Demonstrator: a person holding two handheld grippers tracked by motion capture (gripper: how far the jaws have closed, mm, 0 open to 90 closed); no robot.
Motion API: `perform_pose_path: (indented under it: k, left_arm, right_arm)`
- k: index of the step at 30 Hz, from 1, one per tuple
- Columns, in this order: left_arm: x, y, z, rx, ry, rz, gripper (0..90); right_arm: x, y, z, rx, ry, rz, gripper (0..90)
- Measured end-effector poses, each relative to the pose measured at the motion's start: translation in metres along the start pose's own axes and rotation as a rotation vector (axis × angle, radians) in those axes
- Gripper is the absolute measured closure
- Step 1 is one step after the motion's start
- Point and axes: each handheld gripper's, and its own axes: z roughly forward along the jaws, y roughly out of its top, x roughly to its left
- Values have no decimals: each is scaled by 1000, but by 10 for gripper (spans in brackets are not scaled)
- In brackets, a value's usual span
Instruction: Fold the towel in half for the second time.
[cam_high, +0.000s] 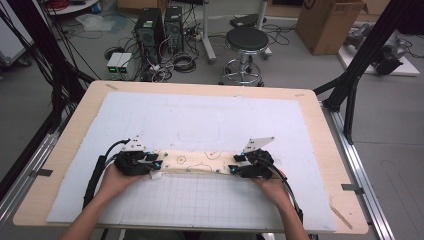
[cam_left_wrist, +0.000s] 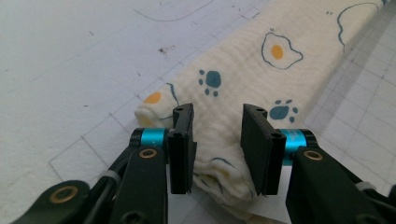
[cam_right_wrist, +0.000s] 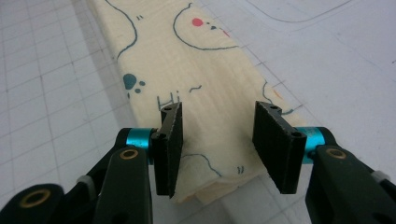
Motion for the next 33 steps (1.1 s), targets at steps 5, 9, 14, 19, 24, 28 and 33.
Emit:
perform_pose_path:
  k: [5, 9, 14, 19, 24, 28, 33]
  left_arm:
    - [3, 4, -9, -48, -8, -38, 594]
    - [17, 11, -18, -105, 38, -118, 570]
    - [31, 9, -12, -92, 54, -182, 563]
    - [34, 4, 3, -20, 33, -205, 563]
    - [31, 4, 8, -3, 2, -192, 680]
    - [31, 4, 8, -12, -5, -204, 758]
    - [34, 7, 5, -44, 24, -206, 802]
  right_arm:
    - [0, 4, -3, -32, -1, 19, 503]
    - [-8, 12, -17, -89, -54, 67, 504]
    - [-21, 12, -13, -44, -97, 138, 508]
    - [-29, 7, -3, -1, -62, 191, 519]
    - [-32, 4, 2, 13, -21, 221, 640]
    - [-33, 4, 3, 8, 20, 220, 778]
    - [-31, 9, -1, -7, -7, 200, 808]
